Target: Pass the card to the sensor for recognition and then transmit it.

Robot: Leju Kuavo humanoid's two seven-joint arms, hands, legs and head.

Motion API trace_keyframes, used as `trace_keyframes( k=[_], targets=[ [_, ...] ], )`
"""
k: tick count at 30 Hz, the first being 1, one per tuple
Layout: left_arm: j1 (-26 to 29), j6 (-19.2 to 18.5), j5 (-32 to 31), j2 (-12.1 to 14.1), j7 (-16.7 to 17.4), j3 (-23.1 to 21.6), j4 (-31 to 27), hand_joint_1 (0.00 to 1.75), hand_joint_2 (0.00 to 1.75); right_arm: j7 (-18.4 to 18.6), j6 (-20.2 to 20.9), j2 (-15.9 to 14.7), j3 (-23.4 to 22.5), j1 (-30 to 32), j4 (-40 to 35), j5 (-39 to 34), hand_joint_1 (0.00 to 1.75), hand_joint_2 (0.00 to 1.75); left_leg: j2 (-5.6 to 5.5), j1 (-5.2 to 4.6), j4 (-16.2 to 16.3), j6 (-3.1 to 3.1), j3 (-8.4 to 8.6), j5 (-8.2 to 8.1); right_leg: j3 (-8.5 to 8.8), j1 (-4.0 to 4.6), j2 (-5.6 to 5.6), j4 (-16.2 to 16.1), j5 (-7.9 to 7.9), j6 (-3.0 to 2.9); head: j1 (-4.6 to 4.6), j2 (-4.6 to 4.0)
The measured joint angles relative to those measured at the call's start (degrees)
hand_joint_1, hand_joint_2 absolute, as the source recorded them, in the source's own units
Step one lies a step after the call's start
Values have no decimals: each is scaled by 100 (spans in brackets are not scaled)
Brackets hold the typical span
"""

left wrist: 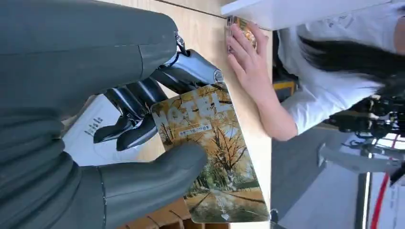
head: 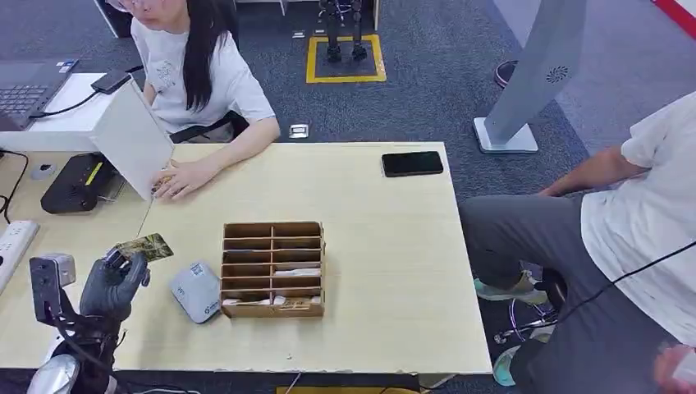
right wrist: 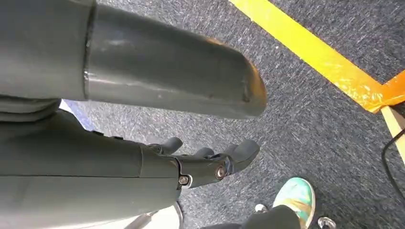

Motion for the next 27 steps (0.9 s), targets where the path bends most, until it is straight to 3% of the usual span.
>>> trace_keyframes(
  k=[6,11,14,17,20,27],
  targets=[
    [-93,200,312,-88,-203,17,-138,175,175,-2,-22,0,7,0,-2,2,0,0,-1,2,0,0,0,0,-1,1,-1,0,0,0,0,0],
    [-461,1001,468,-184,-522,131,-188,175,175,22,-20,22,17,-1,-2,52,0,0,-1,1,0,0,0,2,0,1,-1,0,0,0,-2,0],
    [-698,1260,220,-247,-812,142,-188,175,175,63,-13,33,39,-19,-7,101,0,0,-1,1,0,1,-1,4,0,1,-1,0,1,1,-2,0],
    [-1047,1775,-852,-245,-1067,133,-153,175,175,112,44,39,94,-66,-9,164,0,0,-1,0,1,2,0,4,0,1,-1,0,3,0,0,0],
    [-1400,2325,-2389,-87,-1176,11,43,175,175,118,109,44,155,-131,-17,240,0,0,0,0,1,4,1,6,0,1,0,0,6,-3,-2,0],
    [-1913,2804,-4036,87,-1237,-208,473,175,175,120,206,59,238,-227,-57,330,0,0,1,1,1,4,1,6,-2,1,3,1,6,-4,0,0]
  ],
)
